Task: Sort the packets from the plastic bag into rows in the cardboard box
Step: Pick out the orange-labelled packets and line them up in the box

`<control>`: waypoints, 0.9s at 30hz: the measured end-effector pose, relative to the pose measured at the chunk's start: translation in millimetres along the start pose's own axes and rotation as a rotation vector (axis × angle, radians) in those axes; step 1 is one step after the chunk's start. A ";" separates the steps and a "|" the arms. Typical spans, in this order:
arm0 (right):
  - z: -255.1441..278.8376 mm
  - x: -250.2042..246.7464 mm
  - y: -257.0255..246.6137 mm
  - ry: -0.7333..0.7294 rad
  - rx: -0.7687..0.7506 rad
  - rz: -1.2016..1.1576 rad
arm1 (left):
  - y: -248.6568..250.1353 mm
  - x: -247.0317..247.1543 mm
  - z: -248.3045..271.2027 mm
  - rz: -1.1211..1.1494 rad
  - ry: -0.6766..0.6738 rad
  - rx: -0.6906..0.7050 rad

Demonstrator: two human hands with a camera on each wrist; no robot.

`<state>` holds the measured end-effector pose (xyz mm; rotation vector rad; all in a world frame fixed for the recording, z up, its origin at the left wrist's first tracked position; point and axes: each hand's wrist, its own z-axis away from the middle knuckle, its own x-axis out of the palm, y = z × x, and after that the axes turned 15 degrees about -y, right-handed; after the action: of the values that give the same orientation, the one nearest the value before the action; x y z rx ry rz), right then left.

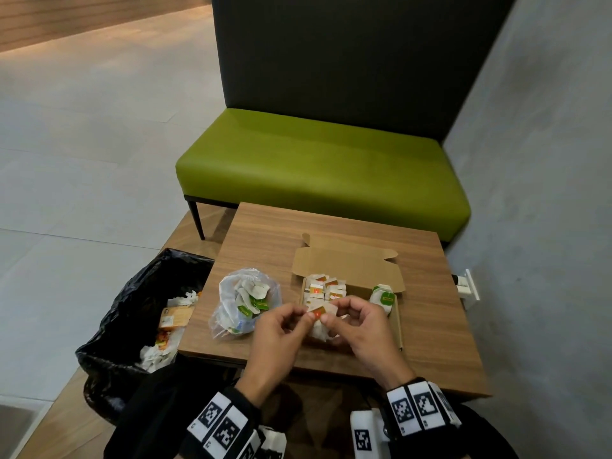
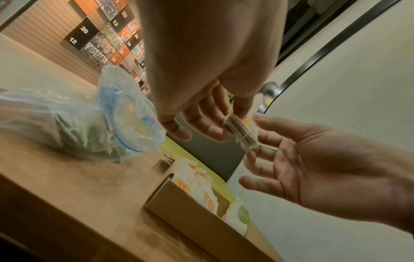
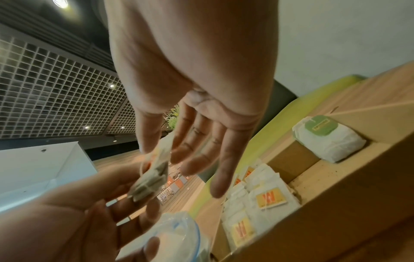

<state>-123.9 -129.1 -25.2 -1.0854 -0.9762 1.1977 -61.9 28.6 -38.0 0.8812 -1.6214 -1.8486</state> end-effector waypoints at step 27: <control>-52.6 1.3 37.0 0.090 0.289 0.849 | -23.4 6.7 -8.4 -0.470 -0.065 -0.347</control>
<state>-80.6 -132.6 -72.6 -1.3439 -0.2235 1.8752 -59.2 21.5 -62.7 1.1154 -1.1325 -2.4059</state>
